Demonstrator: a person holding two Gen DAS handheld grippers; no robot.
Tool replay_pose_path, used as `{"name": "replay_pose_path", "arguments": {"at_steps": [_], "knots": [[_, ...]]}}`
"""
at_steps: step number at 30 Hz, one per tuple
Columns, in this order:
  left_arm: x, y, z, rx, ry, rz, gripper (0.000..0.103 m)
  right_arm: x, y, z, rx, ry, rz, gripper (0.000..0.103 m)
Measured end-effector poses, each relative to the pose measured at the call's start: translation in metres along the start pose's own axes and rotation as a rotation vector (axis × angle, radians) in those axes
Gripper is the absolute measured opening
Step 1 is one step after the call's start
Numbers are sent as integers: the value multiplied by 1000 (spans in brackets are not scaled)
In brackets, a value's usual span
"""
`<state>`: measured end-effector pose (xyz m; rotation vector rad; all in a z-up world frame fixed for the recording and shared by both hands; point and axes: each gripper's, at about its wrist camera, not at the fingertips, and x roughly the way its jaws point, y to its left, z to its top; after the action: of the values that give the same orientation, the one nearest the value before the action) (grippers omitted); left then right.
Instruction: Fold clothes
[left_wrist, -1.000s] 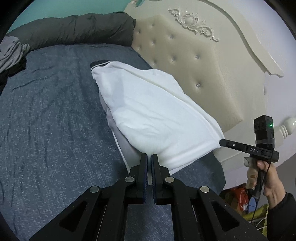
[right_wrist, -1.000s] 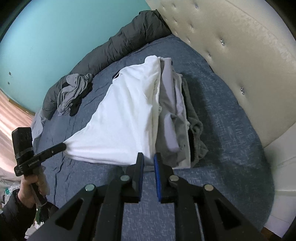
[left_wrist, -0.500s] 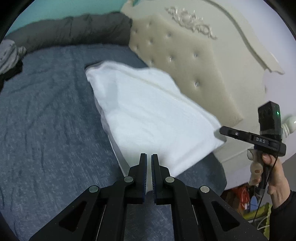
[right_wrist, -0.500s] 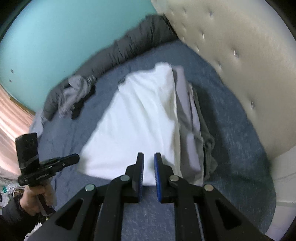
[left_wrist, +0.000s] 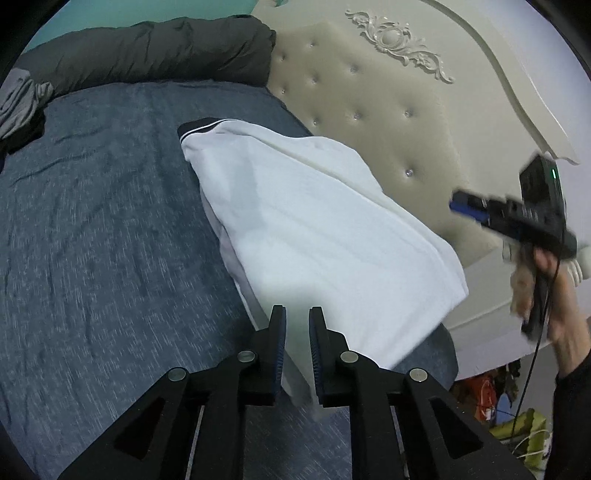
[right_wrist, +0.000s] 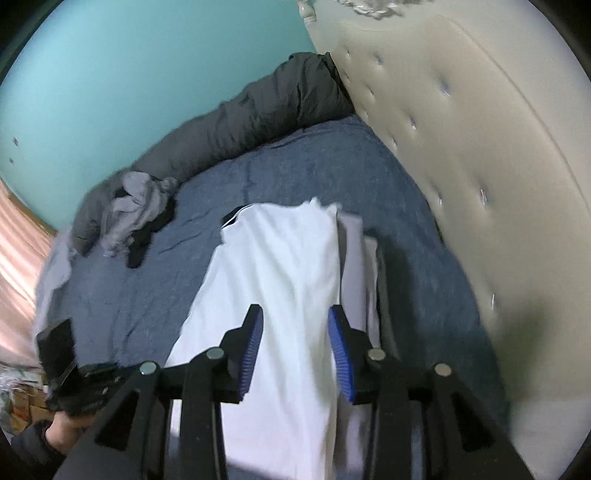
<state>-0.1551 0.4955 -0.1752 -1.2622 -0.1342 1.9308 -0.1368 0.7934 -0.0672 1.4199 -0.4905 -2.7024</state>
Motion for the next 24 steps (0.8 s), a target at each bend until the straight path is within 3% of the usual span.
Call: {"name": "replay_pose_path", "arguments": {"at_steps": [3,9,14,19,20,23,24], "knots": [[7,7,7,-3,0,8,17,31,16,33,-66,48,-83,36],[20,14,11,12,2,9,22,83,25,66,-134,126,-147,36],[28,13,6,42,4,0,23,116,29,79,-196,157,-252,36],[33,17,3,49,6,-10,29,137,23,85,-196,168,-269,36],[33,18,2,49,5,-13,30,139,21,86,-199,169,-275,34],[33,17,3,64,0,-14,30,144,14,89,-178,162,-270,6],[33,17,2,67,-1,-15,30,145,12,89,-171,158,-270,3]]}}
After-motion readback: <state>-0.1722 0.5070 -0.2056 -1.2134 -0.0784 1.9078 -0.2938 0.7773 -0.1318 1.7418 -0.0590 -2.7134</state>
